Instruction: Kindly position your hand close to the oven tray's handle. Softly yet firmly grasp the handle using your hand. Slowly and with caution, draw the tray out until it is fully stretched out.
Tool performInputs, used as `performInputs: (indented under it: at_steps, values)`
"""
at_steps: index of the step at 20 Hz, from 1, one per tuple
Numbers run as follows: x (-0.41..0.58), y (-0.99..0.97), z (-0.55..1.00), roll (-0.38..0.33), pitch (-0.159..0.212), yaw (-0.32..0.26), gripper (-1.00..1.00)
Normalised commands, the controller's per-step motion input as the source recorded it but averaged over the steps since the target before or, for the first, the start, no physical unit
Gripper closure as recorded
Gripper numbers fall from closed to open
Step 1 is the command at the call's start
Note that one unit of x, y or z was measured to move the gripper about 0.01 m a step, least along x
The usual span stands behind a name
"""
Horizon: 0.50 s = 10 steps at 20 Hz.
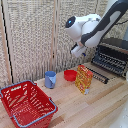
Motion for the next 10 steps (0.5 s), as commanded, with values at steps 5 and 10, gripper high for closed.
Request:
performInputs:
  at_steps: [5,10]
  values:
    - [0.239,-0.65,-0.29,-0.214,0.010,0.047,-1.00]
    - [0.317,-0.23,-0.35,-0.321,0.103,0.000,-1.00]
